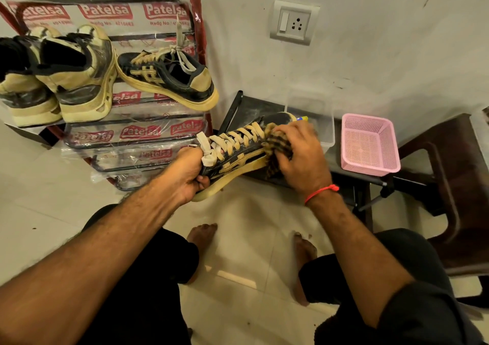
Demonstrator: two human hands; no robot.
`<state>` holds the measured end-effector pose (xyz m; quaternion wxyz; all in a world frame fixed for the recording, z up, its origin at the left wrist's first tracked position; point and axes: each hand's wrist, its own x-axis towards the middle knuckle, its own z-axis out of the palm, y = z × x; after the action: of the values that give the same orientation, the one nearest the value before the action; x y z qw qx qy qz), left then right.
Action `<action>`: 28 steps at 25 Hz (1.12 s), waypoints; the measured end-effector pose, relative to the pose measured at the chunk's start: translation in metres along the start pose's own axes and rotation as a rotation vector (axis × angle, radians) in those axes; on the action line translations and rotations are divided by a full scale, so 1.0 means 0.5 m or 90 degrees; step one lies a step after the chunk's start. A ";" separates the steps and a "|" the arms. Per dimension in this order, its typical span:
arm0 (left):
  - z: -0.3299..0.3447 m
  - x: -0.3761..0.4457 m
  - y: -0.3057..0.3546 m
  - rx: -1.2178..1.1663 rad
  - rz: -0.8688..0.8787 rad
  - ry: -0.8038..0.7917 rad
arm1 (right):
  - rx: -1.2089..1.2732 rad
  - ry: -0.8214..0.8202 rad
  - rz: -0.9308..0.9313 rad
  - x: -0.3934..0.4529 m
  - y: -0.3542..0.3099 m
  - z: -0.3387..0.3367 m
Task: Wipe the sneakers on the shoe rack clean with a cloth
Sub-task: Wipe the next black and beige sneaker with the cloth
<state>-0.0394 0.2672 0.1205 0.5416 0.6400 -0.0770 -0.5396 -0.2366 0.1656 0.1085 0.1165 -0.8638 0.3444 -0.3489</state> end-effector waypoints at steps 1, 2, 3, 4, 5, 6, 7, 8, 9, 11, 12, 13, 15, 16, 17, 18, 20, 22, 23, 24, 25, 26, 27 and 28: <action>-0.001 0.000 0.001 0.021 0.019 0.000 | 0.000 0.051 0.045 0.014 0.022 -0.013; -0.002 -0.001 0.002 0.042 0.035 0.001 | 0.002 0.092 0.093 0.023 0.041 -0.026; -0.001 -0.002 0.002 0.060 0.048 0.004 | -0.002 0.113 0.132 0.026 0.055 -0.033; 0.000 -0.003 0.002 0.072 0.059 0.009 | -0.009 0.112 0.152 0.024 0.064 -0.034; -0.002 -0.002 0.003 0.080 0.073 0.020 | -0.010 0.096 0.156 0.021 0.069 -0.032; -0.006 -0.001 0.004 0.088 0.088 0.041 | 0.000 0.075 0.150 0.017 0.070 -0.031; -0.011 0.003 0.005 0.092 0.103 0.069 | 0.015 0.050 0.136 0.011 0.066 -0.030; -0.015 0.003 0.007 0.087 0.113 0.093 | 0.028 0.026 0.110 0.003 0.060 -0.029; -0.017 0.003 0.008 0.068 0.112 0.100 | 0.041 -0.003 0.072 -0.006 0.050 -0.024; -0.011 -0.002 0.011 -0.026 0.080 0.041 | 0.046 -0.102 -0.032 -0.030 0.012 0.013; -0.003 -0.006 0.014 -0.073 0.065 -0.001 | 0.026 -0.168 -0.091 -0.048 -0.017 0.044; 0.003 -0.007 0.017 -0.095 0.062 -0.035 | 0.004 -0.227 -0.143 -0.066 -0.044 0.072; 0.011 -0.008 0.023 -0.095 0.079 -0.078 | 0.006 -0.276 -0.162 -0.074 -0.058 0.093; 0.007 -0.007 0.025 -0.097 0.084 -0.086 | 0.039 -0.269 -0.115 -0.064 -0.048 0.087; -0.004 -0.004 0.024 -0.102 0.083 -0.087 | 0.075 -0.248 -0.045 -0.054 -0.033 0.075; -0.015 -0.001 0.022 -0.103 0.080 -0.079 | 0.115 -0.205 0.043 -0.043 -0.015 0.057; -0.037 0.008 0.017 -0.091 0.072 -0.038 | 0.255 -0.051 0.218 -0.018 0.015 0.018; -0.041 0.016 0.012 -0.082 0.057 0.001 | 0.424 0.105 0.319 0.009 0.022 -0.012; -0.039 0.018 0.009 -0.075 0.055 0.017 | 0.477 0.166 0.331 0.022 0.018 -0.023; -0.035 0.017 0.006 -0.060 0.060 0.030 | 0.515 0.213 0.335 0.032 0.017 -0.029; -0.030 0.019 0.001 -0.034 0.071 0.046 | 0.535 0.251 0.347 0.039 0.019 -0.034; -0.023 0.018 -0.004 -0.004 0.083 0.061 | 0.541 0.275 0.363 0.043 0.019 -0.038; -0.017 0.019 -0.009 0.024 0.095 0.075 | 0.509 0.289 0.376 0.043 0.018 -0.039; -0.009 0.016 -0.012 0.044 0.107 0.077 | 0.437 0.281 0.366 0.038 0.019 -0.037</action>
<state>-0.0356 0.2667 0.1102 0.5661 0.6812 -0.1161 -0.4495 -0.2442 0.1468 0.1275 0.4102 -0.5511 0.4502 -0.5704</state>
